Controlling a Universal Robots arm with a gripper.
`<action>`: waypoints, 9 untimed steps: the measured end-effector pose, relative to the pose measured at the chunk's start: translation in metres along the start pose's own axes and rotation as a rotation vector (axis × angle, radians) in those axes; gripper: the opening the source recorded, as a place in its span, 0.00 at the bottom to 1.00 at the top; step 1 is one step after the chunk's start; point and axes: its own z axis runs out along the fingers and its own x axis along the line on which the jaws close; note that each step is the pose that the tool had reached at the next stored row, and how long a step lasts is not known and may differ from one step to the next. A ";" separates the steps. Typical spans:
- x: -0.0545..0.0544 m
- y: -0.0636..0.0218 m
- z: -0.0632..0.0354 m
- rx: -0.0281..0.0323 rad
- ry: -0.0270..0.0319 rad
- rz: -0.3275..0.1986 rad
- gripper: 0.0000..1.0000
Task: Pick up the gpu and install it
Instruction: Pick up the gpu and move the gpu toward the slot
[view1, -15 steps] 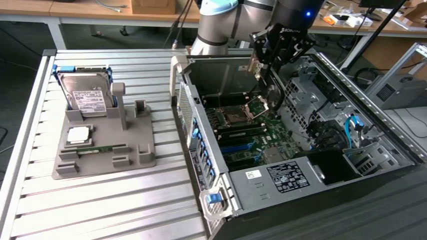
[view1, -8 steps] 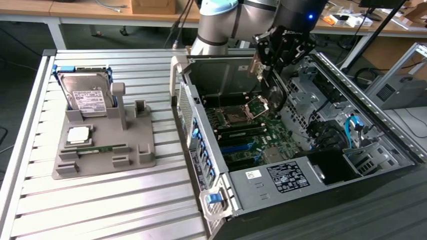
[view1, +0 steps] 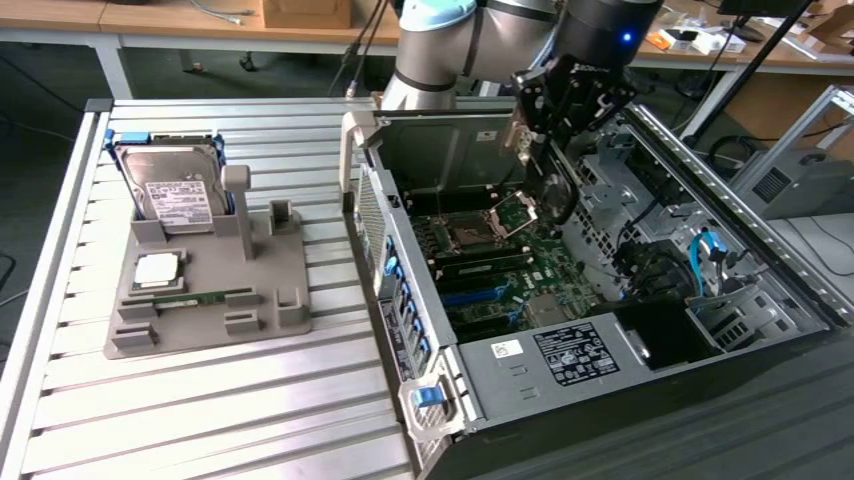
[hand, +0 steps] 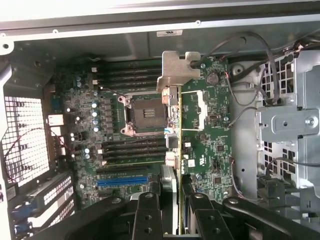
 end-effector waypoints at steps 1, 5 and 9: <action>-0.001 0.0000 0.0002 0.0000 0.0000 0.000 0.27; -0.003 0.0000 0.0012 0.0000 0.0000 0.000 0.27; -0.007 0.0001 0.0025 -0.0001 0.0000 0.000 0.27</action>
